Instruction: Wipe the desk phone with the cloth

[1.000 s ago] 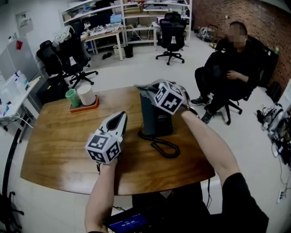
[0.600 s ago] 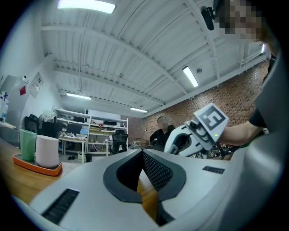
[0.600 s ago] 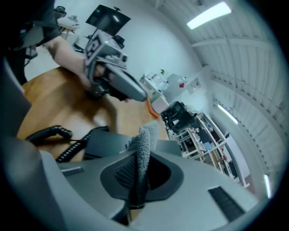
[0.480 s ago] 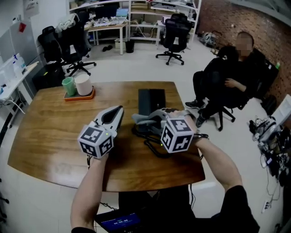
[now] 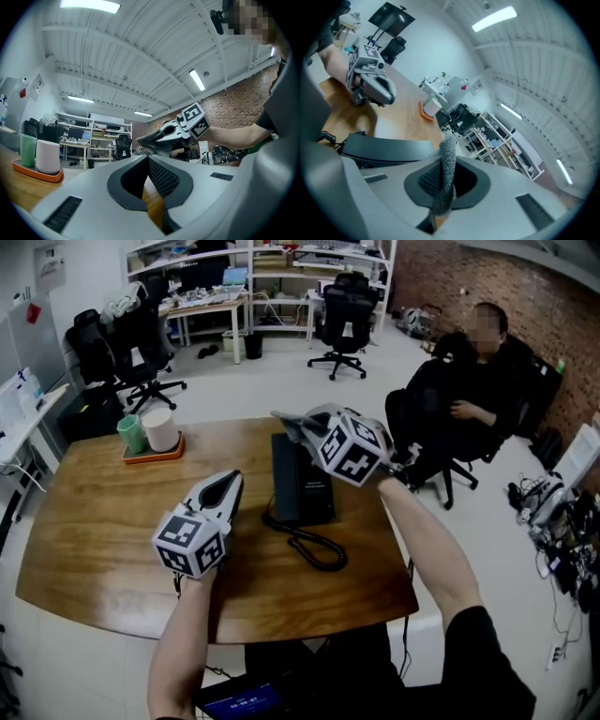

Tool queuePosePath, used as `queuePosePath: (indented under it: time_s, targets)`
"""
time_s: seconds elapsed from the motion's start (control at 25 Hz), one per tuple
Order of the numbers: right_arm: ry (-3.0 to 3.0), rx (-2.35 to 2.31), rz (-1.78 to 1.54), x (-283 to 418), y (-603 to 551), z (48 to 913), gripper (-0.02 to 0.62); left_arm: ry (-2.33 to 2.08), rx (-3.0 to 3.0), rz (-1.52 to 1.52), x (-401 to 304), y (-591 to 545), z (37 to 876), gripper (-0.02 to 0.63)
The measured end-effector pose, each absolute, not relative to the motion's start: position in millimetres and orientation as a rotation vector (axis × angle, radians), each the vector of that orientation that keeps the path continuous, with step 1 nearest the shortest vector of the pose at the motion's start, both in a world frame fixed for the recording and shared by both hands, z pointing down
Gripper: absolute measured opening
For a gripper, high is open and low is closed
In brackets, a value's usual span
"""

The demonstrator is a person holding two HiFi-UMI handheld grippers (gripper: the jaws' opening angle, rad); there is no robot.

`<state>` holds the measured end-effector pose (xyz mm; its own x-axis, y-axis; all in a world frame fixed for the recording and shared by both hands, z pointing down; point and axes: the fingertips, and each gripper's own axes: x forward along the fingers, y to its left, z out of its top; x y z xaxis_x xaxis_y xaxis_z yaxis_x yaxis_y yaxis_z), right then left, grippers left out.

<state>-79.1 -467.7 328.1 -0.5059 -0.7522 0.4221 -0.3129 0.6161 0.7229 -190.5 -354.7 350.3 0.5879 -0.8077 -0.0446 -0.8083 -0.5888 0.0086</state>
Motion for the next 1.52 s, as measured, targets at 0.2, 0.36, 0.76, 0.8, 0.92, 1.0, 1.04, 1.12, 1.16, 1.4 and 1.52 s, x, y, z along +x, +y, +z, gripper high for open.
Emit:
queuePosePath:
  time_s: [0.2, 0.36, 0.76, 0.8, 0.92, 1.0, 1.04, 1.12, 1.16, 1.4, 1.52]
  targets:
    - [-2.033, 0.804, -0.708, -76, -487, 356, 0.025, 1.415, -2.787, 0.07, -191, -353, 350, -0.008]
    - [-2.021, 0.679, -0.747, -80, -459, 367, 0.024, 1.408, -2.783, 0.071, -192, -354, 348, -0.008]
    - [-1.908, 0.247, -0.89, -81, -331, 421, 0.025, 1.407, -2.79, 0.067, -191, -355, 350, -0.008]
    - [-1.894, 0.19, -0.89, -78, -320, 427, 0.025, 1.407, -2.79, 0.066, -192, -355, 351, -0.008]
    - [-1.903, 0.103, -0.855, -70, -310, 426, 0.025, 1.402, -2.793, 0.066, -191, -355, 351, -0.008]
    - [-1.965, 0.233, -0.844, -69, -338, 402, 0.025, 1.401, -2.794, 0.067, -191, -355, 350, -0.009]
    - [-2.001, 0.344, -0.839, -68, -361, 385, 0.025, 1.401, -2.794, 0.067, -191, -355, 350, -0.008]
    - [-2.051, 0.591, -0.823, -63, -410, 353, 0.025, 1.403, -2.795, 0.067, -192, -355, 351, -0.008]
    - [-2.057, 0.694, -0.807, -61, -433, 343, 0.025, 1.405, -2.795, 0.069, -193, -355, 351, -0.009]
    - [-1.996, 0.812, -0.747, -60, -486, 352, 0.025, 1.407, -2.799, 0.085, -190, -353, 353, -0.008]
    - [-1.969, 0.722, -0.771, -62, -469, 363, 0.025, 1.399, -2.795, 0.078, -191, -353, 351, -0.008]
